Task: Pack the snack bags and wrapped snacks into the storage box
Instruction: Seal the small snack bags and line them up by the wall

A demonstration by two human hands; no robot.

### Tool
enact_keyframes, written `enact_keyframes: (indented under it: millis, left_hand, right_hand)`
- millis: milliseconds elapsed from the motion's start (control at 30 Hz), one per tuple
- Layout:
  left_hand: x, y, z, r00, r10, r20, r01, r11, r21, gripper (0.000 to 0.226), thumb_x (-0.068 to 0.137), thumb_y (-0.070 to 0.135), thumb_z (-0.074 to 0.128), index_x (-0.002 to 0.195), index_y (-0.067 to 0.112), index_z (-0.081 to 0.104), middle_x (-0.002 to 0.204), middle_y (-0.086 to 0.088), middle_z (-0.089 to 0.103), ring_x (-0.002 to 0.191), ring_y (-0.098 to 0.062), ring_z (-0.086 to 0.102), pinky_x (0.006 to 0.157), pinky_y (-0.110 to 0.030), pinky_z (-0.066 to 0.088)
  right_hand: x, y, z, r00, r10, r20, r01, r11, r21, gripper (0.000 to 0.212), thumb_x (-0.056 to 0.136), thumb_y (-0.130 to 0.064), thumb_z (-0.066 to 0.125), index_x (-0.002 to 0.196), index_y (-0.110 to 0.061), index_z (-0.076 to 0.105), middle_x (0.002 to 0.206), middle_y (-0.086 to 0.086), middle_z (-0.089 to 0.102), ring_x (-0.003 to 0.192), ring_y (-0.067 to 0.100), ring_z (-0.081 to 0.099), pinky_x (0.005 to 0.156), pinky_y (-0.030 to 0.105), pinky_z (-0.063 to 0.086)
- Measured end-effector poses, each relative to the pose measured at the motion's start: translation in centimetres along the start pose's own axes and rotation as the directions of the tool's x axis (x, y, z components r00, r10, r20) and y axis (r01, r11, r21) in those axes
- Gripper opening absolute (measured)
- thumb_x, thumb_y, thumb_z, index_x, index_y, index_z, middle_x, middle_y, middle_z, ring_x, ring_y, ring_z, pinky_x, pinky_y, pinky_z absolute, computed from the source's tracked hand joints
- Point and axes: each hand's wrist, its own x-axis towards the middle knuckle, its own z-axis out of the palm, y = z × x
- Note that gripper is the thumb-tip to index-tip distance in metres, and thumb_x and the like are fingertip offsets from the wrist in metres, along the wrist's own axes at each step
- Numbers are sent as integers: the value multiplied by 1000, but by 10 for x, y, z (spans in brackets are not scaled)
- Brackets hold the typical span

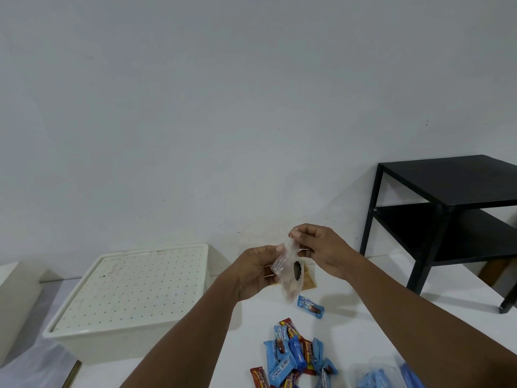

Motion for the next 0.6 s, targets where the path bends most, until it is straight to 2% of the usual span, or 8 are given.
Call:
enact_keyframes:
  millis: [100,200,300,367,400,533,600]
  left_hand:
    - [-2,-4,1,1000,-8,-20,7,999,-31,18,93,28,66,90,11,73,87,-8,69,75,-21,61,71,-32,49]
    - [2,-6,4,997,31,-76,-31,1000,1,17,92,26,67,88,11,73,90,-12,68,81,-26,59,80,-41,48]
    - [6,-6,7,970,126,-207,-95,984,152,19,91,27,69,84,10,73,85,-15,68,80,-29,58,79,-44,49]
    - [8,-8,11,946,224,-236,-163,954,252,23,90,27,71,80,7,73,78,-15,68,74,-27,59,74,-41,51]
    - [8,-9,15,936,266,-231,-195,937,291,24,90,26,71,79,6,73,76,-14,69,72,-26,60,72,-39,52]
    - [6,-14,22,921,311,-236,-212,906,367,21,90,29,71,80,11,76,75,-9,73,68,-18,64,69,-35,53]
    - [6,-16,21,926,288,-244,-192,916,353,21,91,31,71,78,15,76,75,-9,73,69,-20,64,69,-37,54]
  right_hand:
    - [0,2,2,1000,6,-17,-6,1000,20,13,95,-15,62,97,-6,71,96,4,69,90,19,61,80,32,50]
    - [-1,4,3,999,21,-49,-20,999,32,16,96,-16,61,101,-5,70,97,5,70,91,20,63,81,33,53]
    - [0,6,11,969,61,-238,-76,996,-53,22,94,-31,66,104,-11,67,103,4,66,98,21,63,84,35,58]
    - [0,11,18,910,74,-408,-139,982,-131,33,89,-41,70,102,-11,65,98,3,63,91,18,63,74,33,60]
    - [-1,13,21,890,90,-448,-162,979,-125,37,87,-44,70,99,-8,65,92,5,63,84,18,61,69,32,59]
    - [-6,20,25,900,201,-386,-185,980,77,31,91,-33,69,85,-2,67,80,14,66,71,25,62,66,36,54]
    - [-6,22,22,910,180,-373,-163,984,75,26,94,-27,66,83,-3,69,80,13,68,71,24,63,67,36,54]
